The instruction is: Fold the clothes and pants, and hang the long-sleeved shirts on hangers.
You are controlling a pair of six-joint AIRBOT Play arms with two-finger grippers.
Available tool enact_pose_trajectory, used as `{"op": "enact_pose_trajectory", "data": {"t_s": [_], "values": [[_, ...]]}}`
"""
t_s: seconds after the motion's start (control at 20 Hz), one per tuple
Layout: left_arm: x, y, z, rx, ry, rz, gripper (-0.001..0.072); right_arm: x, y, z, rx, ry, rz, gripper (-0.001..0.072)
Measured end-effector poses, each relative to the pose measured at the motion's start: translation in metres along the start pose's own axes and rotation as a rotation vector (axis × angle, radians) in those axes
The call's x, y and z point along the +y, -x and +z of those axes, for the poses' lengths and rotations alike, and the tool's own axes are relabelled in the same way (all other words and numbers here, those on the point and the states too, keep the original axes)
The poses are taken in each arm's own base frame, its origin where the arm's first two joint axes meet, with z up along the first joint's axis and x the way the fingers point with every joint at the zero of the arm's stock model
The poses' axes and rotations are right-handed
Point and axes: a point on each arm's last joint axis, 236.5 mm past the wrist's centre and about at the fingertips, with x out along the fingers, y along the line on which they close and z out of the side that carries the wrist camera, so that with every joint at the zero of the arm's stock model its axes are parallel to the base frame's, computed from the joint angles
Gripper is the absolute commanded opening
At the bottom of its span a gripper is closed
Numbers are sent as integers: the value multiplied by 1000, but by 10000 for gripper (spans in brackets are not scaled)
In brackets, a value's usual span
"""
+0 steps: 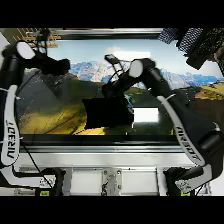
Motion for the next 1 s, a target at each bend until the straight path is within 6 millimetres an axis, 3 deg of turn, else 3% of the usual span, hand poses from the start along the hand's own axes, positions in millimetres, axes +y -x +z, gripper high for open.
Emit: {"op": "enact_pose_trajectory", "data": {"t_s": [0.05, 0.15, 0.2, 0.3, 0.4, 0.5, 0.65, 0.85, 0.9, 1.0], "values": [[8, 11, 3, -15, 13, 9, 8, 15, -26, 1, -6, -1, 34, 683], [18, 31, 6, -43, 28, 24, 9, 49, -68, 3, -28, -25, 128, 678], [20, 38, 7, -54, 31, 28, 9, 66, -79, 5, -45, -32, 181, 679], [21, 47, 5, -70, 34, 33, 9, 92, -83, 17, -102, -46, 269, 679], [21, 49, -3, -80, 37, 33, 9, 94, -68, 29, -153, -37, 283, 679], [17, 43, -22, -59, 37, 29, 9, 67, -43, 36, -190, -22, 228, 679], [3, 21, -69, 14, 23, 11, 9, -17, -6, 17, -175, -61, 75, 679], [-26, -14, -131, 119, -39, -24, 9, -145, 33, -54, -113, -289, -80, 680], [-35, -22, -146, 145, -61, -33, 9, -169, 38, -76, -97, -363, -89, 683], [-50, -35, -170, 192, -102, -51, 9, -198, 39, -108, -83, -491, -66, 683]]}}
